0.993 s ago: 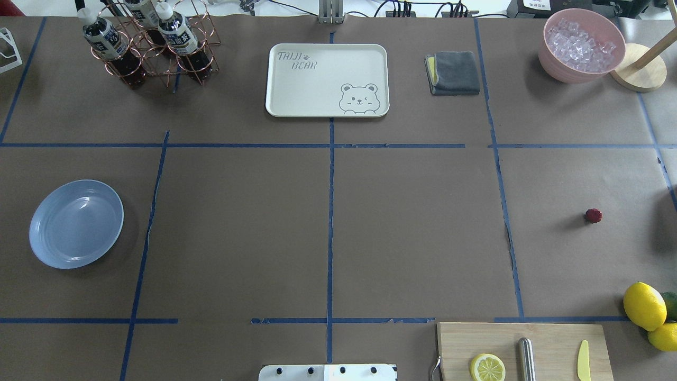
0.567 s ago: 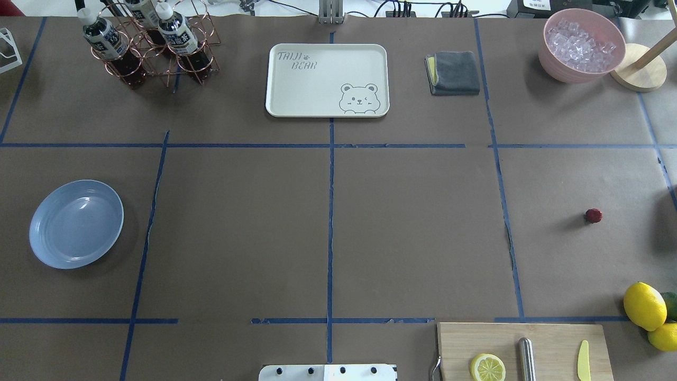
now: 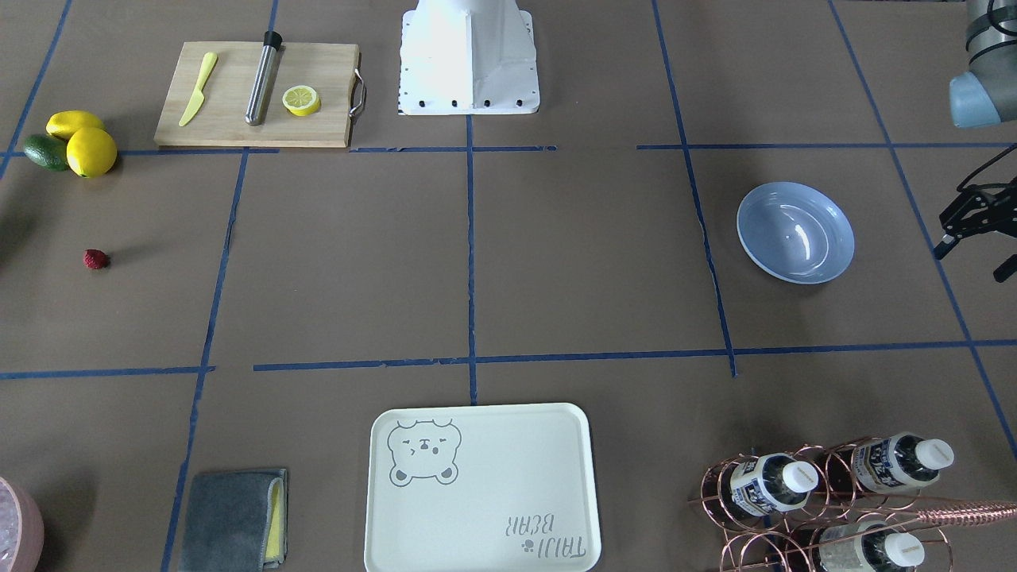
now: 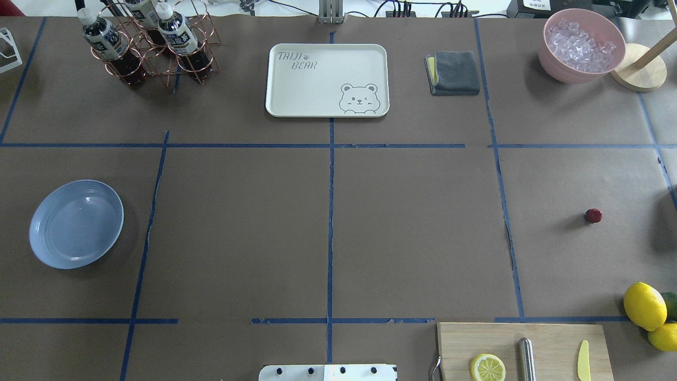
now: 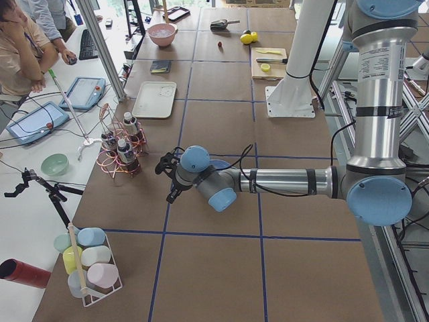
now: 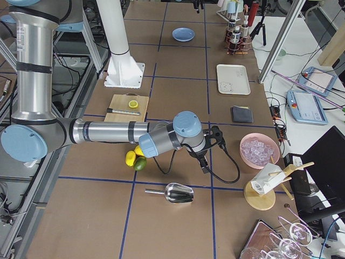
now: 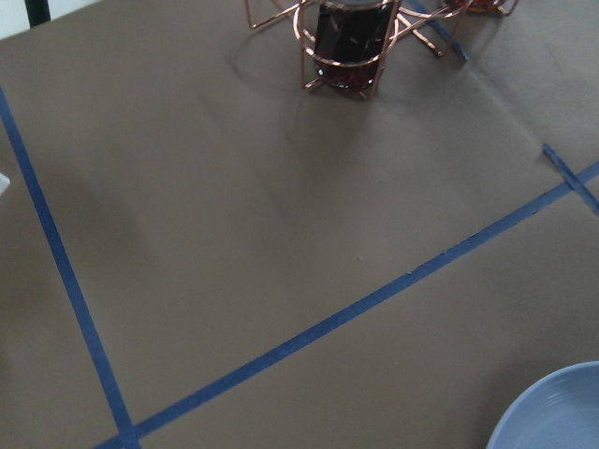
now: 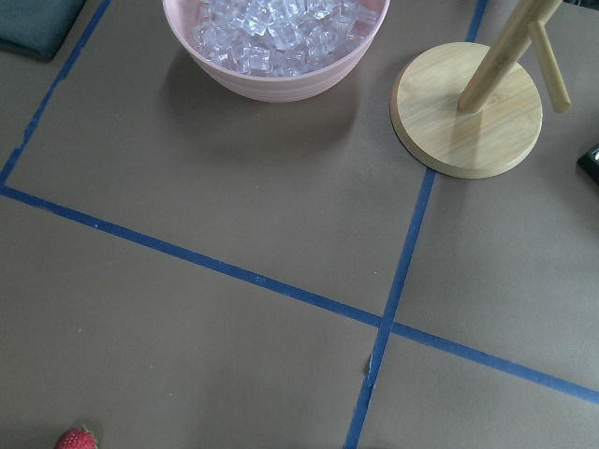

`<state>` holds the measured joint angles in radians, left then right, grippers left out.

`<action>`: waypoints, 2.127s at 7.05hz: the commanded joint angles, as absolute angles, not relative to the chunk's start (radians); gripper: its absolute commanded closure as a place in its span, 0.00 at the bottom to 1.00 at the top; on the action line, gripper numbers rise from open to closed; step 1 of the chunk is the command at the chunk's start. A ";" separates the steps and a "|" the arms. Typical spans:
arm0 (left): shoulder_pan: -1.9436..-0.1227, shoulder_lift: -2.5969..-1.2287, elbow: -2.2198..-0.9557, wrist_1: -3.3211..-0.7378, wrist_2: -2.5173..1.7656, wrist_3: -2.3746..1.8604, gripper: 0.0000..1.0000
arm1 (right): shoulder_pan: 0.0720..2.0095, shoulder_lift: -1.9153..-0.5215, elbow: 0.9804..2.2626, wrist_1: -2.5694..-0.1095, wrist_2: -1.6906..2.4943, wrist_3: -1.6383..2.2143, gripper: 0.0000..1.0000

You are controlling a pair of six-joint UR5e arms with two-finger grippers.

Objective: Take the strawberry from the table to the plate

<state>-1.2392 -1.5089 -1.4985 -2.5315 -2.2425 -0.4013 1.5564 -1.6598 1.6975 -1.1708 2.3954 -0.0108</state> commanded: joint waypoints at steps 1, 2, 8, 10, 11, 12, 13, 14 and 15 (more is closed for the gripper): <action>-1.093 -1.483 -1.376 -2.840 -2.171 -0.775 0.38 | 1.509 -1.640 1.692 -1.167 2.388 -0.009 0.00; -1.060 -1.456 -1.376 -2.879 -2.175 -0.817 0.38 | 1.509 -1.640 1.692 -1.167 2.387 -0.009 0.00; -0.933 -1.410 -1.378 -3.005 -2.174 -0.954 0.93 | 1.509 -1.641 1.687 -1.169 2.385 -0.008 0.00; -0.928 -1.410 -1.385 -3.005 -2.169 -0.953 1.00 | 1.509 -1.647 1.687 -1.169 2.387 -0.006 0.00; -0.930 -1.410 -1.435 -2.993 -2.171 -0.959 1.00 | 1.509 -1.651 1.687 -1.169 2.387 -0.008 0.00; -0.930 -1.413 -1.495 -2.953 -2.177 -0.969 1.00 | 1.509 -1.652 1.689 -1.169 2.388 -0.006 0.00; -0.930 -1.434 -1.608 -2.786 -2.178 -0.971 1.00 | 1.509 -1.654 1.687 -1.169 2.388 -0.008 0.00; -0.928 -1.489 -1.718 -2.596 -2.165 -0.980 1.00 | 1.509 -1.654 1.689 -1.169 2.388 -0.006 0.00; -0.928 -1.597 -1.747 -2.480 -2.152 -0.982 1.00 | 1.509 -1.654 1.689 -1.169 2.388 -0.002 0.00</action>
